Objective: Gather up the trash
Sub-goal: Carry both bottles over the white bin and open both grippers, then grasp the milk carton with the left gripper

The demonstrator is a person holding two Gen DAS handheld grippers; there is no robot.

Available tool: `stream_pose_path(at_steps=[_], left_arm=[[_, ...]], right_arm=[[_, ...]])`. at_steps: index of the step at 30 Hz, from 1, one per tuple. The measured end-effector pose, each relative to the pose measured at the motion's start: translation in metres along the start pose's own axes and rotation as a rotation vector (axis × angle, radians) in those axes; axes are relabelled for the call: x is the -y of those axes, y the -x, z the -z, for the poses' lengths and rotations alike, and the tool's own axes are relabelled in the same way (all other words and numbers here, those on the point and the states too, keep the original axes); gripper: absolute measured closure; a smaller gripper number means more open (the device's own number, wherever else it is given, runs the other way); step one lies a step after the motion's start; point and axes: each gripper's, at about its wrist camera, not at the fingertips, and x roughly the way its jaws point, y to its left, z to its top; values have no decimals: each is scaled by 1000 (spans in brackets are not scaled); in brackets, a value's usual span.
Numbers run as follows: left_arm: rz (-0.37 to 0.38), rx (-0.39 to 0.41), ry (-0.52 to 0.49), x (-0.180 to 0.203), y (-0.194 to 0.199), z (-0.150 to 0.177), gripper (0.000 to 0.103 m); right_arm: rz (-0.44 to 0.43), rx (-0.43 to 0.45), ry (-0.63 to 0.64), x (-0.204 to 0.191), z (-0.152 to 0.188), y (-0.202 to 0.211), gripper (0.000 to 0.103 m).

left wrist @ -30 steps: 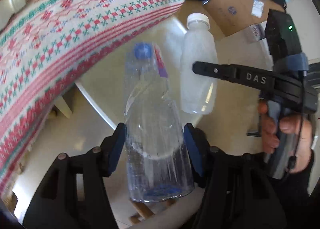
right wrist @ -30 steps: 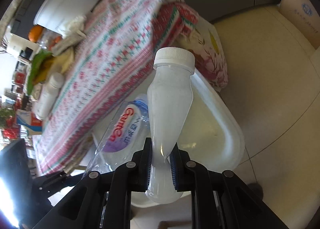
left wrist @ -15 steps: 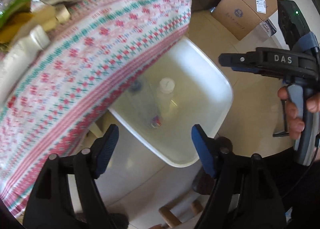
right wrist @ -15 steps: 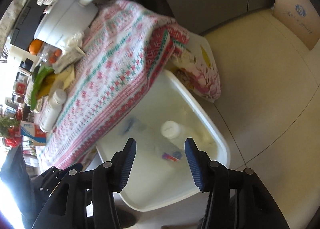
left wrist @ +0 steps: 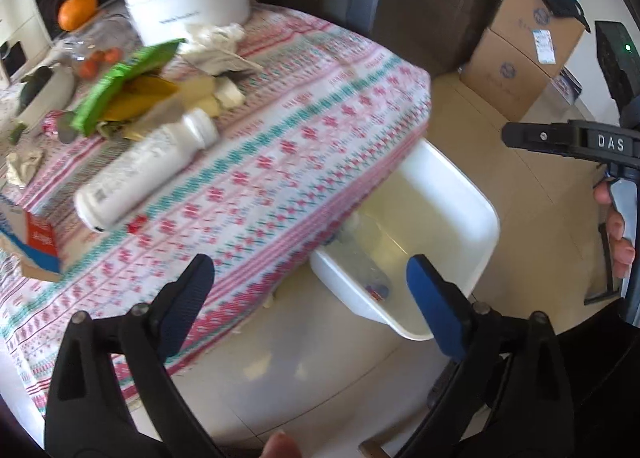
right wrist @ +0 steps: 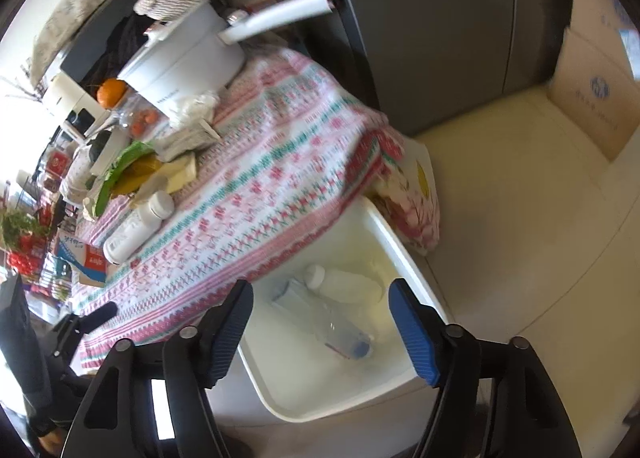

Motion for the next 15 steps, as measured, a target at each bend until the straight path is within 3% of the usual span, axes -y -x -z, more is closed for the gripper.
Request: stream_pose_path(at_steps=[8, 15], left_arm=[[-75, 57, 36, -28, 18, 4, 1], [-222, 180, 77, -62, 43, 13, 0]], right_arm=[[51, 60, 109, -38, -6, 5, 20], [47, 58, 178, -73, -7, -5, 19]])
